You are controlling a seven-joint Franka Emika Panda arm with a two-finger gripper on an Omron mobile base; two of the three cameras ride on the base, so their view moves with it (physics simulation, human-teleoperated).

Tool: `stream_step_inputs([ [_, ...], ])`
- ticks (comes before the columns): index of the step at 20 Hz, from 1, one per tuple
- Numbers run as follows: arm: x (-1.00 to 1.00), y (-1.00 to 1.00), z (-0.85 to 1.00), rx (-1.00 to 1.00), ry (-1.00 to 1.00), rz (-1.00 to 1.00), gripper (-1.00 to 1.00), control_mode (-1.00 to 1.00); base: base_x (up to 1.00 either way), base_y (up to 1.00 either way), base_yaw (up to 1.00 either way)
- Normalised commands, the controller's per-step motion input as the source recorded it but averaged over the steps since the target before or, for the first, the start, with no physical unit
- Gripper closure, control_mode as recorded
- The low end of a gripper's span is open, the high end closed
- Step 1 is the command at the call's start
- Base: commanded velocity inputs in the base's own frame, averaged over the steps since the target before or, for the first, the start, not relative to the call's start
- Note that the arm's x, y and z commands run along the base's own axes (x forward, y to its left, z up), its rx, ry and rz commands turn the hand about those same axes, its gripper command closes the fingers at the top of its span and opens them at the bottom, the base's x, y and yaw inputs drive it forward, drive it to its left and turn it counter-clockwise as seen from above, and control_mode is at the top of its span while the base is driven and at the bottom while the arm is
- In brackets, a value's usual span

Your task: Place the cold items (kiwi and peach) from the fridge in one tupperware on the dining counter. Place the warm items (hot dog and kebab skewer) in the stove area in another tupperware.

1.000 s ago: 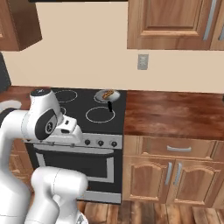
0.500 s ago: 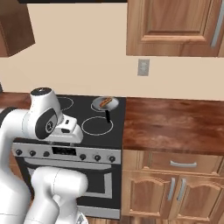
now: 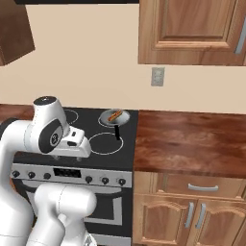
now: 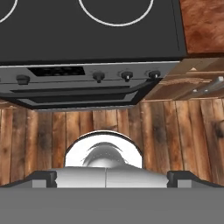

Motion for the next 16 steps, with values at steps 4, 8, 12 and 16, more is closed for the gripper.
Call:
stream_step_inputs([
  [4, 0.00, 0.00, 0.00, 0.00, 0.00, 0.00, -1.00, 1.00, 0.30, 0.01, 0.00],
  [8, 0.36, 0.07, 0.00, 0.00, 0.00, 0.00, -1.00, -1.00, 0.10, 0.03, 0.00],
  [12, 0.47, 0.01, 0.02, 0.00, -0.03, 0.00, -1.00, -1.00, 0.00, 0.00, 0.00],
  [16, 0.63, 0.00, 0.31, 0.00, -0.06, -0.05, -1.00, -1.00, 0.00, 0.00, 0.00],
])
